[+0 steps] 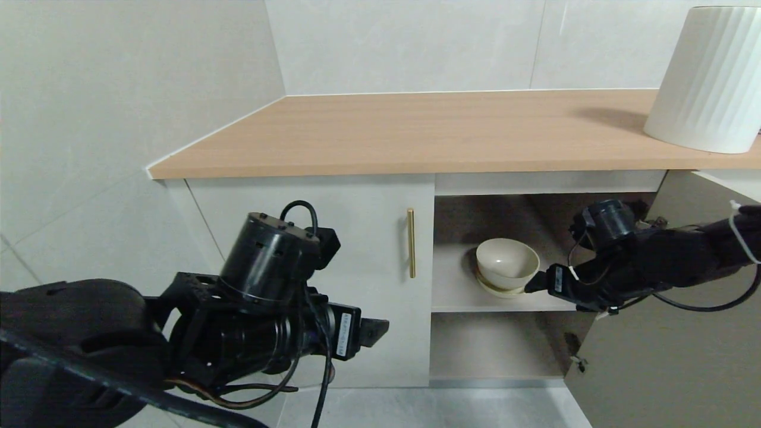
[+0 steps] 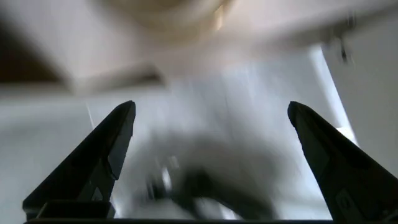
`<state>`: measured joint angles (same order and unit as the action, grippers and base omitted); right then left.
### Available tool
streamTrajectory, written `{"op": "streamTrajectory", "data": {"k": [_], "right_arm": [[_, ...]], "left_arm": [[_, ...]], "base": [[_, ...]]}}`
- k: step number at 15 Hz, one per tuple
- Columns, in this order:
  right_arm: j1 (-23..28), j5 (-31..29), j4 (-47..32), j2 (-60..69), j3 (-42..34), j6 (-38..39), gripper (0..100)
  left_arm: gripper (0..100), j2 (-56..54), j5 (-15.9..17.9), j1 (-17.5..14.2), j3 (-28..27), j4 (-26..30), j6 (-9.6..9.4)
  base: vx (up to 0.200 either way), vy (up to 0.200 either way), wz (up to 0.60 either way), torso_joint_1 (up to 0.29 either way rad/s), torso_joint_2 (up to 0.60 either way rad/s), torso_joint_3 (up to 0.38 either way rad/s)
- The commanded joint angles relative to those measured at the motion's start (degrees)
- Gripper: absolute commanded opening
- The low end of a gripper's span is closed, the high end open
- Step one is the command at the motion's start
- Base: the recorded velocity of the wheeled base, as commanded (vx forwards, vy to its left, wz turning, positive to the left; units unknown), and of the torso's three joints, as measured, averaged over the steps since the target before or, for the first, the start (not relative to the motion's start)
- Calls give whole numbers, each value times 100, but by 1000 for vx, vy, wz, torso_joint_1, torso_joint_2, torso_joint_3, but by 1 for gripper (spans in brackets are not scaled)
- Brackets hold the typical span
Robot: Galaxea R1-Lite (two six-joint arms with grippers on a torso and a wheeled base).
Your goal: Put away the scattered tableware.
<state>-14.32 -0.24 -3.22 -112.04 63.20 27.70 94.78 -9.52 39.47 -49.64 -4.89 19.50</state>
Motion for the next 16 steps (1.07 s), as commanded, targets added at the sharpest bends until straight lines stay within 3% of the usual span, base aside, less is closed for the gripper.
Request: {"op": "streamTrajectory", "data": {"k": [1,4,9,16], "right_arm": [[-378,42,-153,1202,-686,-151,100],[-879,33,-188,2336,-1389,-186,100],[-1406,-28,-1014,3435,-1547,-326,100],[-1459,-90,-1014,3426,-1617,-326,100]], "left_arm": [[100,-584,12,-309,139,-3,-43],[100,-1173,47,-511,499,-3,-52],[100,-1340,38,-854,798,-47,-78],[100,-988,-15,-748,860,-249,-166]], "base": [[0,0,0,0,0,0],[0,0,0,0,0,0],[0,0,0,0,0,0],[0,0,0,0,0,0]]}}
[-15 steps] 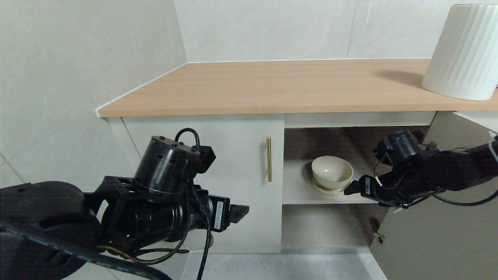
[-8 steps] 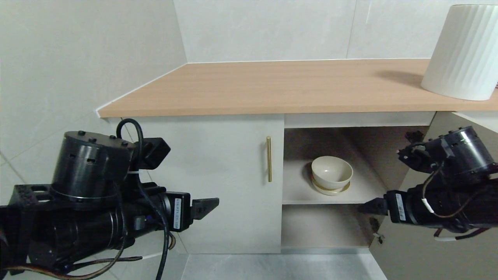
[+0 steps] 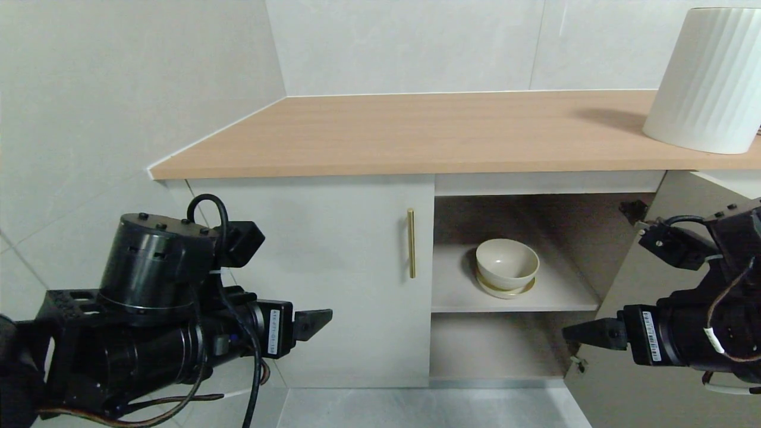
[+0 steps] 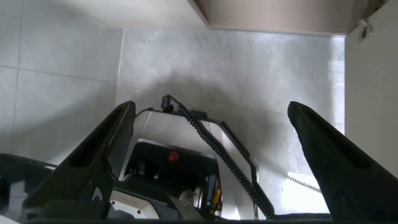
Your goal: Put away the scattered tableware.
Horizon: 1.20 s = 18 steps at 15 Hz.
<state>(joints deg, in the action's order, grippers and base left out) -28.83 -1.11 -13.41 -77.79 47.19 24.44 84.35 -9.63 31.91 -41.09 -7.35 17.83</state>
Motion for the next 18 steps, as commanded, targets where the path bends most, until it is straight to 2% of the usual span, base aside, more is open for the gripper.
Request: {"op": "streamTrajectory", "data": {"k": [1,18], "right_arm": [[-9,-3,-4,0,-26,-1,100],[-140,-3,5,-43,-140,8,100]], "left_arm": [[100,56,-4,17,5,-3,1],[100,108,-4,43,5,-3,1]], "base": [[0,0,0,0,0,0],[-200,0,0,1,1,1]]}}
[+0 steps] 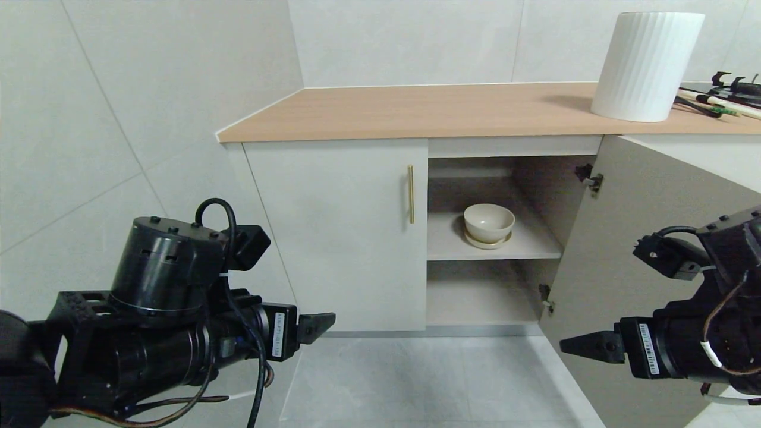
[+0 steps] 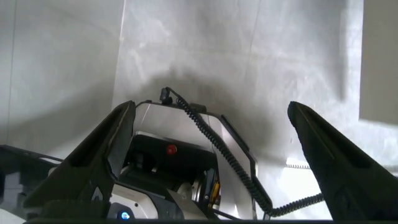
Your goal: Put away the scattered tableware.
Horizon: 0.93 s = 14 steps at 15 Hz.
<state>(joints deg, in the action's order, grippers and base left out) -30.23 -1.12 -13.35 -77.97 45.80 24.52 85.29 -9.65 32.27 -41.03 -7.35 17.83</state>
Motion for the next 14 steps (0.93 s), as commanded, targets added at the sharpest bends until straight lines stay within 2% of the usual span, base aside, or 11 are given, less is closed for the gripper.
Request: {"op": "streamTrajectory", "data": {"k": [1,10,14], "right_arm": [[0,-2,-1,-16,-10,1,100],[-9,-90,-1,54,-106,1,100],[0,-204,-1,54,-106,1,100]], "left_arm": [[100,6,-1,34,8,-3,1],[100,-38,-19,34,8,-3,1],[100,-21,-239,34,-1,-12,1]], "base": [[-200,0,0,-7,-2,2],[0,0,0,0,0,0],[0,0,0,0,0,0]]}}
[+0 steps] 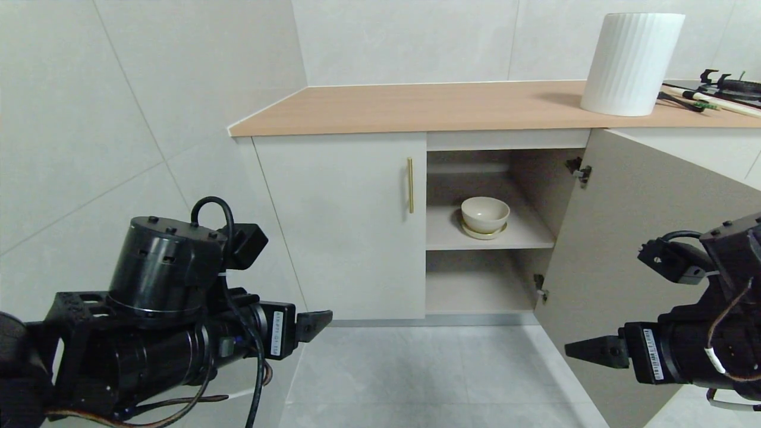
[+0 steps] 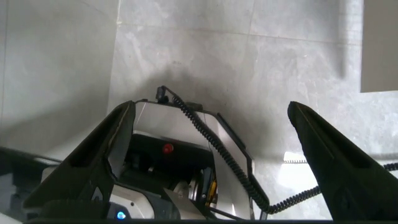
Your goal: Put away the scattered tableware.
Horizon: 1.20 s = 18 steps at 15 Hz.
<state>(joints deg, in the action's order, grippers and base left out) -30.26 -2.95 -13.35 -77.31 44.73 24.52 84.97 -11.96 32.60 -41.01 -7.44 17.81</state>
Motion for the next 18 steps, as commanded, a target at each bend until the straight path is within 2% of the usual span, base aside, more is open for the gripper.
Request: {"op": "streamTrajectory", "data": {"k": [1,2,10,14,18], "right_arm": [[-7,-48,-10,-3,1,1,100],[2,-100,-10,-3,1,-8,100],[2,-109,-449,190,45,-184,100],[29,-364,-616,234,54,-237,100],[319,-408,-1188,454,300,-483,100]], "left_arm": [[100,11,-8,1,-4,-3,3],[100,20,-17,1,-4,-3,3],[100,20,-17,1,-4,-3,3],[100,20,-26,1,-4,-3,3],[100,46,-17,1,-12,-3,3]], "base": [[0,0,0,0,0,0],[0,0,0,0,0,0],[0,-200,0,2,1,2],[0,-200,0,4,2,6],[0,-200,0,2,5,4]]}}
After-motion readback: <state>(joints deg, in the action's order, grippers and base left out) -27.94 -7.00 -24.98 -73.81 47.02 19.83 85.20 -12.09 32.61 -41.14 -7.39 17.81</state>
